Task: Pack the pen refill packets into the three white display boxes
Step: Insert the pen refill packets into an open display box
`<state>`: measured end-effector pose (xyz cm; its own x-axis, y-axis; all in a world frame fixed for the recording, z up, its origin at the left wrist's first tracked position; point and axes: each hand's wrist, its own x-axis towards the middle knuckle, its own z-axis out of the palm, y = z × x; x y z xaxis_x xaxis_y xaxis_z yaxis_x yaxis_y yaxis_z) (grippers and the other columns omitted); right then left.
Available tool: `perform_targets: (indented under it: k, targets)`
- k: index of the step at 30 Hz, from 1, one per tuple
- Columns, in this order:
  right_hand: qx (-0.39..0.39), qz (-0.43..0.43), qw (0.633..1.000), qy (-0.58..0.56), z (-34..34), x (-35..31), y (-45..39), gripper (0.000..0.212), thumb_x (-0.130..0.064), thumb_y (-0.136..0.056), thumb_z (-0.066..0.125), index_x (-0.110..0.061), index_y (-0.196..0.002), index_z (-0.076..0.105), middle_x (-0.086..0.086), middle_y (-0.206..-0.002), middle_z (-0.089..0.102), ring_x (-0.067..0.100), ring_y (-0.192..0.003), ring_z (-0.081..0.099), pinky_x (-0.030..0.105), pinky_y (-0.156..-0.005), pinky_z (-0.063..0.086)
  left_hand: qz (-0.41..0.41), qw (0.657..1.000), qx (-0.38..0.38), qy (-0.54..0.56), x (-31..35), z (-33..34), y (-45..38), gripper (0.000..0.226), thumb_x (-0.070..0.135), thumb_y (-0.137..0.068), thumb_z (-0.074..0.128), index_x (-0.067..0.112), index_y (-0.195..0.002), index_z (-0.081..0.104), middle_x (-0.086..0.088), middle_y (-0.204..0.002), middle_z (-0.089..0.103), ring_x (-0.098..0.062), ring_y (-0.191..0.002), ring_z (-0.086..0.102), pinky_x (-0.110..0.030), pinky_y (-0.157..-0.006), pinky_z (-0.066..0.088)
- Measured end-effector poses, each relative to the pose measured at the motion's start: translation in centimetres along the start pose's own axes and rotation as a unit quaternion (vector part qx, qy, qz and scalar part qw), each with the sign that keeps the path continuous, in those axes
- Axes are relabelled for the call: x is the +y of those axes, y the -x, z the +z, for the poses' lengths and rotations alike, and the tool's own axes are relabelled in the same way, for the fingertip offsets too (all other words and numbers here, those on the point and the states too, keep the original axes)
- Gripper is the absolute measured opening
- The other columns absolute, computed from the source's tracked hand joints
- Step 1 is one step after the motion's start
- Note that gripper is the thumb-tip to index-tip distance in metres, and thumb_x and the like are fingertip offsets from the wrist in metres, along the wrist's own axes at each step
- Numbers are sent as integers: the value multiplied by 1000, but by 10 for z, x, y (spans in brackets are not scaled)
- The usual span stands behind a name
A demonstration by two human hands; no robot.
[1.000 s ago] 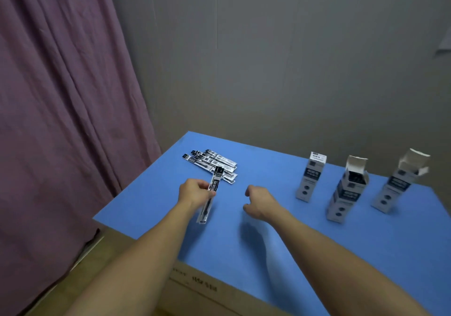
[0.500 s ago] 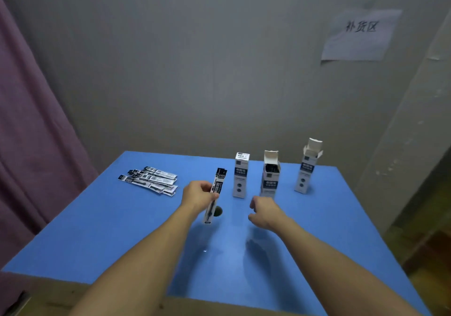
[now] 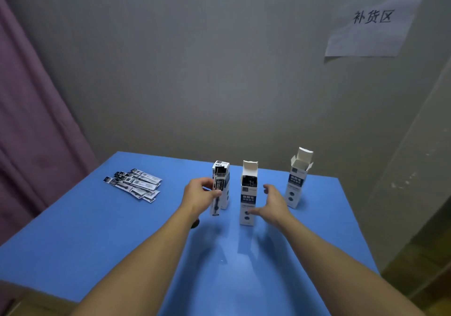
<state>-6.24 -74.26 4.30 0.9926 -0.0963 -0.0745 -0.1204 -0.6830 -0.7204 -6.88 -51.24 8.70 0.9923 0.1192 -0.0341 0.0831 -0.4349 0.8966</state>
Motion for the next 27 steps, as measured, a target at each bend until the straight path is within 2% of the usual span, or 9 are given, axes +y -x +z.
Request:
perform_targets:
  k: [3, 7, 10, 12, 15, 17, 20, 23, 27]
  targets:
    - [-32, -14, 998, -48, 2, 0, -15, 94, -26, -69, 92, -17, -147, 39, 0, -141, 53, 23, -127, 51, 37, -105, 43, -2, 999, 9, 35, 3, 2, -2, 19, 3, -83, 78, 20, -79, 75, -2, -85, 75, -28, -90, 73, -46, -86, 60]
    - [-70, -46, 994, -65, 6, 0, -23, 62, -19, -71, 90, -19, -125, 59, -7, -110, 63, 15, -100, 55, 26, -84, 42, -4, 997, 7, 71, 5, 3, -4, 15, 0, -86, 75, 15, -83, 75, -12, -90, 75, -31, -91, 73, -43, -88, 60]
    - [-48, -87, 992, -74, 7, 0, -24, 46, -14, -70, 88, -20, -110, 66, -8, -98, 65, 17, -93, 59, 26, -72, 44, 5, 995, -10, 103, 9, -1, -8, 13, -1, -85, 75, 12, -87, 77, -13, -91, 76, -32, -89, 74, -47, -90, 59]
    - [-22, -97, 991, -92, 4, 1, -21, 41, -7, -71, 84, -18, -106, 66, -9, -90, 65, 16, -86, 59, 26, -69, 49, 22, 992, -37, 118, 16, -3, -11, 14, -4, -84, 74, 8, -91, 77, -15, -93, 76, -30, -88, 73, -49, -91, 58]
    - [8, -111, 989, -102, -4, 2, -19, 42, 2, -67, 81, -24, -95, 66, -10, -87, 65, 16, -79, 61, 31, -70, 56, 54, 987, -84, 130, 32, -7, -13, 16, -9, -83, 73, 2, -94, 76, -14, -94, 76, -22, -84, 71, -45, -91, 58]
    - [31, -113, 987, -111, -11, 0, -19, 49, 8, -68, 79, -32, -89, 63, -10, -88, 65, 11, -77, 63, 21, -63, 55, 72, 982, -106, 137, 44, -11, -13, 19, -9, -83, 73, 5, -93, 77, -11, -93, 77, -18, -83, 71, -37, -87, 57]
    - [53, -115, 985, -115, -16, -4, -17, 47, 11, -72, 79, -28, -91, 63, -11, -89, 65, 2, -78, 60, 7, -59, 48, 103, 975, -124, 154, 62, -14, -12, 19, -10, -81, 74, 8, -86, 79, -10, -87, 77, -17, -81, 71, -30, -79, 56]
    - [56, -124, 984, -113, -16, -8, -14, 48, 5, -70, 84, -30, -95, 63, -10, -92, 67, 0, -83, 61, 5, -64, 48, 120, 964, -123, 205, 77, -11, -11, 31, -14, -80, 72, 15, -75, 80, -6, -79, 76, -17, -74, 71, -25, -72, 55]
    - [45, -124, 983, -129, -13, -13, -9, 44, 8, -72, 82, -24, -98, 66, -5, -93, 67, 3, -83, 62, 7, -61, 49, 137, 949, -116, 260, 89, -7, -11, 33, -14, -80, 72, 17, -72, 82, -5, -77, 76, -18, -73, 71, -27, -74, 57]
